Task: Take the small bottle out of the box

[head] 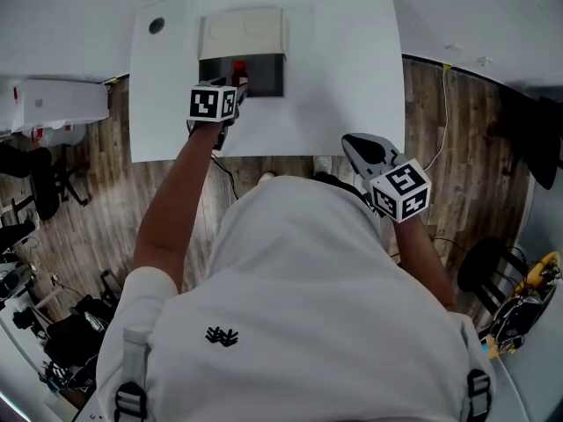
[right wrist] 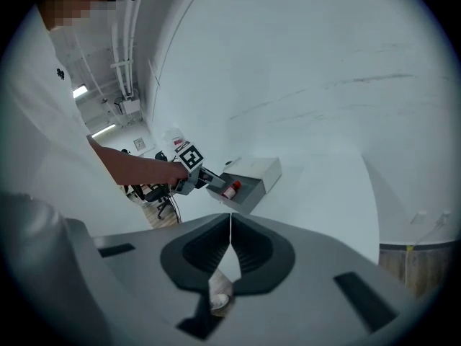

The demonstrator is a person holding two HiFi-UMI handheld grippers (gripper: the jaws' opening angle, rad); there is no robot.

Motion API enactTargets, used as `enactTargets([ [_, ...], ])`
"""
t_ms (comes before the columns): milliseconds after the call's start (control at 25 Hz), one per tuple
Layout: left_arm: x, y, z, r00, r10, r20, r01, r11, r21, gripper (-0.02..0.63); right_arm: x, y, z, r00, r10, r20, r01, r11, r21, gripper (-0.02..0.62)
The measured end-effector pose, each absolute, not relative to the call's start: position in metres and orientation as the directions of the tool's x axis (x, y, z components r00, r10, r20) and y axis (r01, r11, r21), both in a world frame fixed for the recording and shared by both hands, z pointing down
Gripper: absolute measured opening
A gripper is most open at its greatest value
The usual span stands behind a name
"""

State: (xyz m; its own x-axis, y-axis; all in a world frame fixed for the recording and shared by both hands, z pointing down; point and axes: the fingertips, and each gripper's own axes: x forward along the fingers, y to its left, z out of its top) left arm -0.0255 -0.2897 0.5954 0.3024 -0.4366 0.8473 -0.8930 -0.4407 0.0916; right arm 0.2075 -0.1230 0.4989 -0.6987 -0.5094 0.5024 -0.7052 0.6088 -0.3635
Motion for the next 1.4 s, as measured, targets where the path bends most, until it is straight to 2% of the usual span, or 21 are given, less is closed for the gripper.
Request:
enactTargets([
  [360, -0.033, -0.305, 0.63, 0.191, -0.357, 0.914, -0.932, -0.358, 0.055, 0.288, 0.242, -0.138, 0.513, -0.726, -0.457, 0.514, -0.674, 0.625, -0.395, 0.008],
  [920, -0.048, -0.302, 0.661, 0.036, -0.238, 0.971, -0.938, -0.343, -0.049, 0.294, 0.268, -0.142, 0.526, -0.74, -0.409, 0.534, -0.65, 0.638, -0.413, 0.008],
  [1000, -0.049, -0.301, 0.662, 0.01, -0.223, 0.975, -0.93, -0.36, -0.073, 0.268, 0.271, -0.142, 0.528, -0.741, -0.405, 0.536, -0.648, 0.638, -0.415, 0.008],
  [1040, -0.05, -0.301, 0.662, -0.003, -0.22, 0.975, -0.926, -0.367, -0.086, 0.228, 0.273, -0.142, 0.528, -0.742, -0.403, 0.537, -0.648, 0.639, -0.416, 0.008],
  [1400, -0.049, -0.305, 0.653, 0.032, -0.269, 0.963, -0.931, -0.358, -0.069, 0.216, 0.274, -0.146, 0.529, -0.745, -0.387, 0.544, -0.638, 0.653, -0.409, 0.008],
])
